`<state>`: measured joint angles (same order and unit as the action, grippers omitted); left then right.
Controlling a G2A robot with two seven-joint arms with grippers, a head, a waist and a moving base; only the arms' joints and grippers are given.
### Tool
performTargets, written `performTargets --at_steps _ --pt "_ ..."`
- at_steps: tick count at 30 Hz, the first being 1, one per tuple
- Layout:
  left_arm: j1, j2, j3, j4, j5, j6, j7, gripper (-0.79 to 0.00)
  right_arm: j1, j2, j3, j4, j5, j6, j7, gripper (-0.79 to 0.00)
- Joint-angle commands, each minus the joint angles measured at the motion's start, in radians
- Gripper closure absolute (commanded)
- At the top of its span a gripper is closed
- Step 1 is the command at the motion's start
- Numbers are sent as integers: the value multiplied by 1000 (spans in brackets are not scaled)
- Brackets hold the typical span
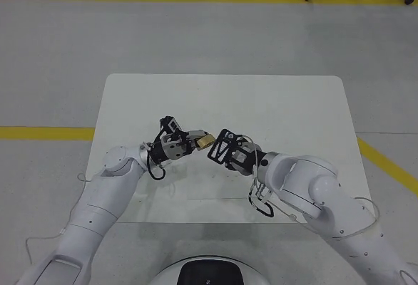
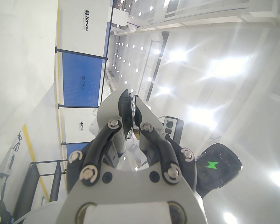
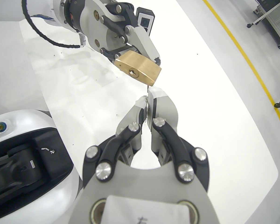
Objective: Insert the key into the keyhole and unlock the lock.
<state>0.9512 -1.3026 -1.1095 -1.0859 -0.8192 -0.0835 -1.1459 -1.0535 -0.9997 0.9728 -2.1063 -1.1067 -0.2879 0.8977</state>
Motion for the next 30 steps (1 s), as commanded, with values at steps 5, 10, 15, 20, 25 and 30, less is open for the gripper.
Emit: performTargets --at_steps 5,10,15,20,25,30 --pt "-2 0 3 0 16 7 3 0 -8 -5 7 -7 -3 17 -23 0" --pt "-1 0 5 0 25 10 5 0 -28 -5 32 -9 7 17 -56 0" --pt "0 0 4 -1 29 12 7 0 -55 -4 59 -20 3 17 -89 0" --pt "-2 1 2 3 30 22 9 0 -74 3 80 -50 -60 -38 -81 0" --pt "-8 -3 10 33 -37 143 -25 0 -93 11 83 -97 -168 -126 -74 0" --pt "-39 -5 33 84 -36 254 -34 0 -112 19 100 -131 -234 -223 -110 0"
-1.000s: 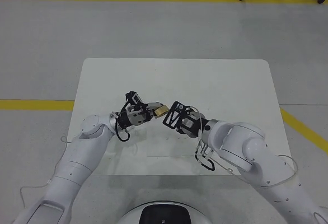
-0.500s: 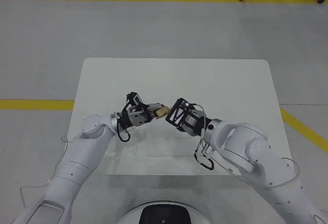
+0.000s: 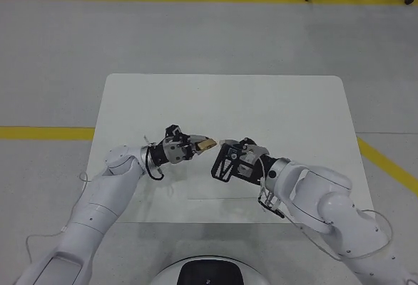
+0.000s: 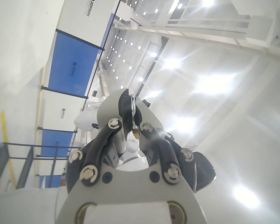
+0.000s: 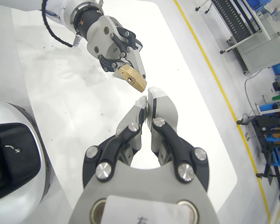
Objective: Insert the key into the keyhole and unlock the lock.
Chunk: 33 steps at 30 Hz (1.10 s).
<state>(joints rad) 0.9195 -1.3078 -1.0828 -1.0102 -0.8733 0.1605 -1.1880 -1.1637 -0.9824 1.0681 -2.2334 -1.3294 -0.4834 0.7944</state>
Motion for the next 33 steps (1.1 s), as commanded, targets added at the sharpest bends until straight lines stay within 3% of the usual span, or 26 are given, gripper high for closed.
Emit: performTargets --at_steps 1,6,11,33 --pt "-10 -1 14 13 28 23 7 0 -4 4 7 -9 -25 -54 -10 0" --pt "-25 -3 32 27 53 46 13 0 2 9 -22 -20 -92 -180 5 0" --pt "-38 -1 40 39 89 34 14 0 42 0 -80 11 -126 -234 22 0" --pt "-68 -7 73 77 103 39 -46 0 140 -29 -163 81 -96 -270 99 0"
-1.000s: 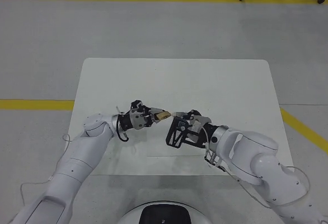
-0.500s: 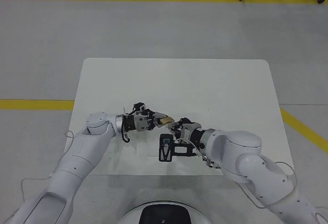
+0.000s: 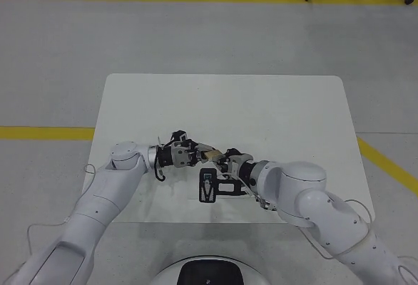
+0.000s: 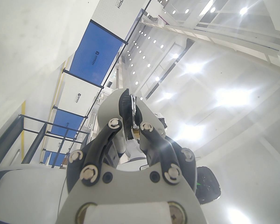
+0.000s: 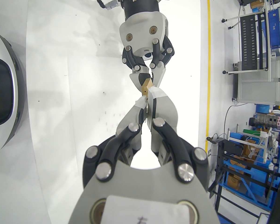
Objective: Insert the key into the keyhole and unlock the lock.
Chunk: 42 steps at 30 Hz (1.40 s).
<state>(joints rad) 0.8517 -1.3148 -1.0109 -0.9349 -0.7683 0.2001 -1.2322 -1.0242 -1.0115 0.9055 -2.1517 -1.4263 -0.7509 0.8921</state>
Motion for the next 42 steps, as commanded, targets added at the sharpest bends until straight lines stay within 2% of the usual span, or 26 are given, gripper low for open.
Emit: performTargets --at_steps 1,11,24,31,42 --pt "-2 -1 2 3 -1 -1 -3 0 2 -1 0 -1 2 -3 3 0" --pt "-8 -6 10 21 -43 26 -50 0 0 0 18 -2 7 -21 -26 0" --pt "-25 -14 29 51 -71 60 -94 0 -63 23 133 -32 10 -90 -147 0" --pt "-30 -17 34 59 -72 59 -97 0 -83 29 142 -45 -7 -113 -136 0" --pt "-32 -18 40 63 -62 55 -91 0 -54 21 97 -33 -10 -105 -104 0"
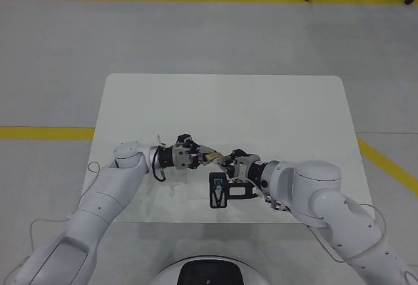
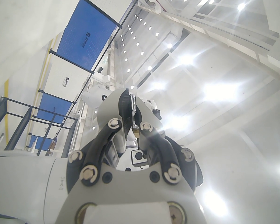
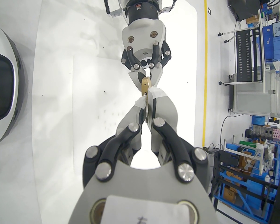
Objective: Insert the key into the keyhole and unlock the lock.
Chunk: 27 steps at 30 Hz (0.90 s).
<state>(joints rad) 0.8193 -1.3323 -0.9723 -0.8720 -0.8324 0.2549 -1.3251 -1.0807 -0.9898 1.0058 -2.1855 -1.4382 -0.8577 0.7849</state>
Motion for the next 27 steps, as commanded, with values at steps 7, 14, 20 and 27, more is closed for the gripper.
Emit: performTargets --at_steps 7,14,20,27 --pt "0 0 3 0 4 -1 0 0 18 -5 -24 9 10 5 25 0" --pt "1 -1 3 -1 3 -3 1 0 24 -8 -39 9 11 4 41 0" --pt "3 -1 3 -4 2 -3 2 0 26 -9 -43 12 12 6 51 0" --pt "5 0 2 -7 1 -2 2 0 32 -11 -51 17 15 16 73 0"
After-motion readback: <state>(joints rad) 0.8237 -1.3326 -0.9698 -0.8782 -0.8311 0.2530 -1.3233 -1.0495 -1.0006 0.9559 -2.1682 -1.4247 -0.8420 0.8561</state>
